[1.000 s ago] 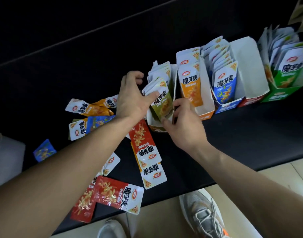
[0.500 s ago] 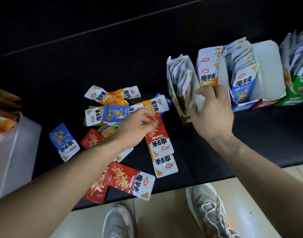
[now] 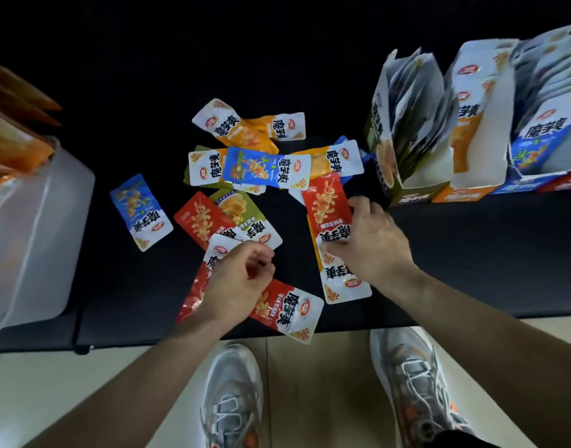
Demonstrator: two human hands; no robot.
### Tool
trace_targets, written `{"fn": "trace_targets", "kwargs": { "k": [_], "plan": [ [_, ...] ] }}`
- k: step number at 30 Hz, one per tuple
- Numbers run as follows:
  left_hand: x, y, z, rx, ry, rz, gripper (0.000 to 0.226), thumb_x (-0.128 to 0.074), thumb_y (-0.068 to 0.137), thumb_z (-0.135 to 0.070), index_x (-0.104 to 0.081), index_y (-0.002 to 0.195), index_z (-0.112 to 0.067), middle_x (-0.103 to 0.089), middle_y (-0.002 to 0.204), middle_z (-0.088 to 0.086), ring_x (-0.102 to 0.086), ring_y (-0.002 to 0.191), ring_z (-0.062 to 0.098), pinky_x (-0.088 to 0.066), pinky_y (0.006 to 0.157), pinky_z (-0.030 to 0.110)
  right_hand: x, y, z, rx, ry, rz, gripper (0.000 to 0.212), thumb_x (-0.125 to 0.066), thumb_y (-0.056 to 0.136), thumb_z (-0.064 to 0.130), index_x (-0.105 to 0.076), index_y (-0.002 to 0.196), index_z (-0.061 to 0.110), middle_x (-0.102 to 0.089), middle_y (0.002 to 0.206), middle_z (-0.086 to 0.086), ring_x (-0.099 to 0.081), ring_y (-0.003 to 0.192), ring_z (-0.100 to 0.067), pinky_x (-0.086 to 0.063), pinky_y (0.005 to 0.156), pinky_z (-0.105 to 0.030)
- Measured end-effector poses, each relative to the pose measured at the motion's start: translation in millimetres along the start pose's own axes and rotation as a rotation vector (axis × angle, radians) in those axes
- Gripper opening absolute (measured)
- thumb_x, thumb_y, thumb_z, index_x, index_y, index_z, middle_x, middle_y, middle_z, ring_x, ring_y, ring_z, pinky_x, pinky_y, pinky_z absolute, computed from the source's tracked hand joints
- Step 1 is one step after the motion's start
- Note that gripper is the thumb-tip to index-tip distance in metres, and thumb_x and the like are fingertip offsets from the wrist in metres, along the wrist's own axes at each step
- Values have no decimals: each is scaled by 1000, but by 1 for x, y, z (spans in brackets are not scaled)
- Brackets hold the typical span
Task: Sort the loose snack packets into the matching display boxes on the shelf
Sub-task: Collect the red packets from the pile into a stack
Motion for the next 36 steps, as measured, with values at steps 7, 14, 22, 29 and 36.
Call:
{"fn": "trace_targets", "kwargs": {
  "k": [7,14,22,29,36],
  "plan": [
    [2,8,4,-25,3,76,22,-70,93,-19,-63,99,-39,-68,101,-19,-60,98,-8,-45,86,10,24,4,-4,2,32,-115,56,-83,74,39,-46,112,22,-45,107,3,-54,102,-25,-40,76,-35],
    [25,13,-5,-25,-149,34,16,-68,94,-16,-68,101,-31,-69,100,-16,-61,98,-8,-45,82,5,53,0,2,82,35,-283,29,-73,88,23,-58,112,20,-67,101,-3,-65,86,-31,-49,70,-36],
    [60,12,-50,-184,-61,-78,51,-80,83,-29,-53,125,-41,-60,122,-21,-54,115,-2,-40,95,11,70,-5,40,254,339,-190,20,-76,88,20,-70,106,19,-70,94,14,-64,79,2,-47,64,-5],
    [38,9,-60,-115,-142,137,31,-79,85,-26,-64,111,-34,-74,99,-15,-69,91,-2,-53,80,22,45,-11,82,255,720,-41,21,-77,87,31,-64,103,27,-74,95,6,-71,84,-11,-58,71,-32],
    [92,4,43,254,-521,-252,10,-74,90,-27,-74,100,-30,-78,94,-9,-75,87,10,-60,84,38,-75,-44,78,287,-214,275,73,-60,79,74,-45,133,27,-43,125,3,-46,117,-18,-45,97,-38]
  ]
}}
Point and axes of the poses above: each hand's wrist, its own y-axis towards the middle knuckle, its own x-axis out of the back of the hand, z = x × y, the point moved 10 cm from there along y, towards the middle knuckle
